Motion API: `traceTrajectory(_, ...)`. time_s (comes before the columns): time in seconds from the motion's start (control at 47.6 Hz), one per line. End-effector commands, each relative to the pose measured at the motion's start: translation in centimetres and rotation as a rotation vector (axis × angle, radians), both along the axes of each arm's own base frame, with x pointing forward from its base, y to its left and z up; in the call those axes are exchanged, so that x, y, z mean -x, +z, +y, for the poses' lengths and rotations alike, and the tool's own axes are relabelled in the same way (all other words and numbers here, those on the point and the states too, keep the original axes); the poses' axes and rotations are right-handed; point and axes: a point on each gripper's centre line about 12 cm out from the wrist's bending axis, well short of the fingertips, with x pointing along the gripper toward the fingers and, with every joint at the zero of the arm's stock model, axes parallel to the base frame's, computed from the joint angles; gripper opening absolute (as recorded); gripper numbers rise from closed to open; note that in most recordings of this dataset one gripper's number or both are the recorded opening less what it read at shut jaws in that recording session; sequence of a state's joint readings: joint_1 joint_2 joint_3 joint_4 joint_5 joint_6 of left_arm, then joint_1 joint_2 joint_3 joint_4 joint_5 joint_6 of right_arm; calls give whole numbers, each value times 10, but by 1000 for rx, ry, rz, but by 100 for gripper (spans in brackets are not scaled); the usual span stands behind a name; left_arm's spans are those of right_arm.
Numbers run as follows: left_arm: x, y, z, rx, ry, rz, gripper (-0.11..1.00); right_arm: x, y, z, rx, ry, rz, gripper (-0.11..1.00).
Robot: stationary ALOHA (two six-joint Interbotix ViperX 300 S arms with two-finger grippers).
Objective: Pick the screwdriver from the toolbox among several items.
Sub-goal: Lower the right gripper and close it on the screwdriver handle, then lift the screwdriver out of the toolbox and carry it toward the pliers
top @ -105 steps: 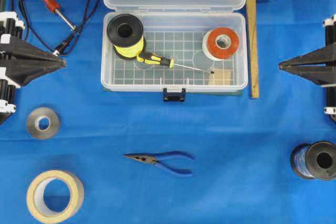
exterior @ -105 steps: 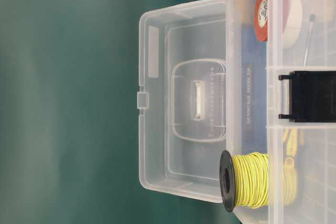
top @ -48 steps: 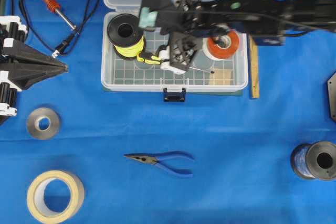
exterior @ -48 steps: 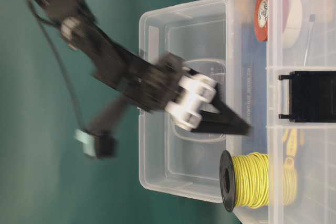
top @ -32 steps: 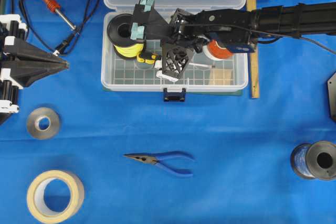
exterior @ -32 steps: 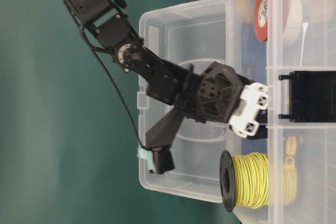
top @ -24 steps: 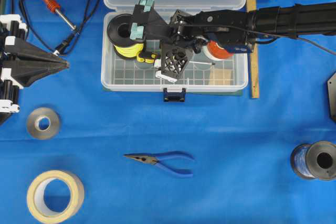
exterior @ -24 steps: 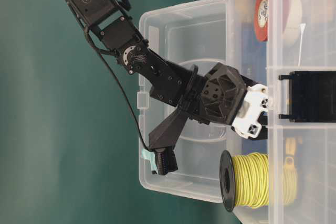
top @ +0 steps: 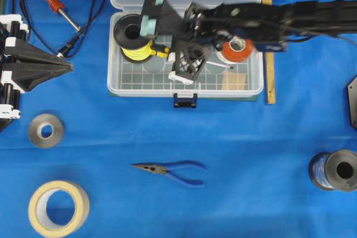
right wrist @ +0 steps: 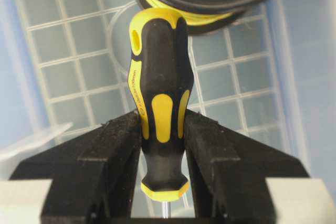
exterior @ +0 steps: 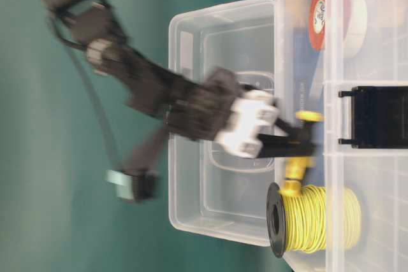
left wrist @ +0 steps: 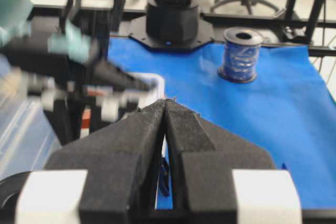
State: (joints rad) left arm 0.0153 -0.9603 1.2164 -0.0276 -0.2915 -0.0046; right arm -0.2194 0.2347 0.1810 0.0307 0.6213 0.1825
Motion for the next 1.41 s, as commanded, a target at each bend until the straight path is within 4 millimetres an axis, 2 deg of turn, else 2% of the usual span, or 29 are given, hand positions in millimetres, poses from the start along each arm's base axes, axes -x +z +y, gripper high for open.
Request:
traceTrajectory(0.0,-1,5,1,3,4,-11,0,8,48,3,11,-4,-82,26)
traceTrajectory(0.147,-1,4,2,3,11,-6,0,23,83,20,-10,-9,-104,26)
traceTrajectory(0.294,-1,2,3,3,16,5,0,25,95,59,-32,48,-121,26)
traceTrajectory(0.399,-1,2,4,3,20,6,0,18,89,100,-56,107,-130,26)
traceTrajectory(0.526,-1,2,6,3,28,5,0,5,75,139,-70,152,-167,26)
traceTrajectory(0.61,-1,2,7,3,34,4,0,-6,58,158,-81,162,-175,26)
traceTrajectory(0.673,-1,2,7,3,36,6,0,-14,38,169,-91,156,-159,26)
traceTrajectory(0.841,0,2,7,3,36,4,0,-31,-7,182,-104,132,-98,26)
traceTrajectory(1.03,0,2,7,3,36,6,0,-38,-49,181,-102,110,-16,26)
traceTrajectory(1.22,0,0,7,3,36,9,0,-39,-61,181,-103,105,5,26)
traceTrajectory(1.388,0,0,7,3,36,11,0,-37,-58,180,-100,100,22,26)
